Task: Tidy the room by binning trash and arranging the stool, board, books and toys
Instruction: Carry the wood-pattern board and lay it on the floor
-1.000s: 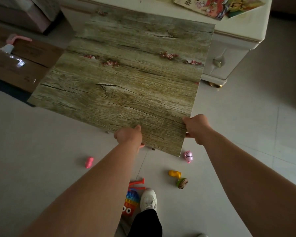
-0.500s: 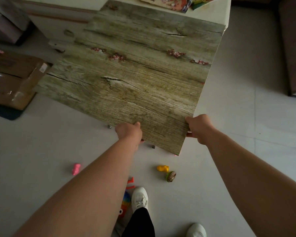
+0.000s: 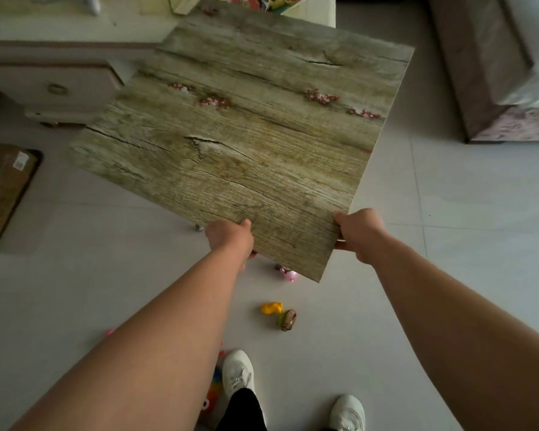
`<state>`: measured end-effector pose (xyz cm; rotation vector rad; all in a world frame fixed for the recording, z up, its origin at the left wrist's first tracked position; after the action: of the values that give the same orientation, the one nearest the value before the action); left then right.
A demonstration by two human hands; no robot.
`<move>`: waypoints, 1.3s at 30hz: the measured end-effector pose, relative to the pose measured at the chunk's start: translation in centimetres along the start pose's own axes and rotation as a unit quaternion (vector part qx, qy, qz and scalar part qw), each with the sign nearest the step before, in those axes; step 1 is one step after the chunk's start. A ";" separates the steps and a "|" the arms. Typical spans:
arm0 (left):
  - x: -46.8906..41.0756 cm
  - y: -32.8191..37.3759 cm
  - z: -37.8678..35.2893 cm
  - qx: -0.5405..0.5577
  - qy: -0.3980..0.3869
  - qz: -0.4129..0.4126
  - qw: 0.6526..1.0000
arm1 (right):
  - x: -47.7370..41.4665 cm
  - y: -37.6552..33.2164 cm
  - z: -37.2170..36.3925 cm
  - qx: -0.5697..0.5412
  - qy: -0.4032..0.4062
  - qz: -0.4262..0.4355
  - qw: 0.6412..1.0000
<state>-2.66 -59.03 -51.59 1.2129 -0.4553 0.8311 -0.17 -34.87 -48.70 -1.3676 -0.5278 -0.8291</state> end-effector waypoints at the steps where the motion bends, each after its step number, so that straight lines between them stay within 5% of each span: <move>1: 0.3 0.2 -0.7 -0.010 -0.010 -0.005 1.000 | -0.1 0.1 0.7 -0.002 0.004 0.000 1.000; 4: 1.9 0.4 -2.6 -0.038 -0.055 0.006 0.998 | 0.1 0.3 2.7 -0.008 0.011 -0.004 1.000; 12: 2.0 -1.4 -5.3 -0.023 -0.008 0.009 1.000 | 1.0 1.3 5.8 -0.011 0.026 -0.019 0.999; 39: 10.5 -5.5 -18.6 -0.068 -0.057 -0.005 0.996 | 4.8 9.4 21.3 -0.087 0.059 -0.024 0.994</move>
<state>6.05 -38.83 -53.53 1.1398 -0.5892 0.7122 12.93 -15.08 -47.73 -1.4583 -0.4057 -1.0069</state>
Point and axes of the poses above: each hand's wrist, its own x-axis away from the middle knuckle, its own z-axis out of the back of the hand, y = z × x, the point moved 5 cm from there along -x, towards the middle knuckle, and after that the axes turned 10 degrees about -y, right-handed, at the moved point
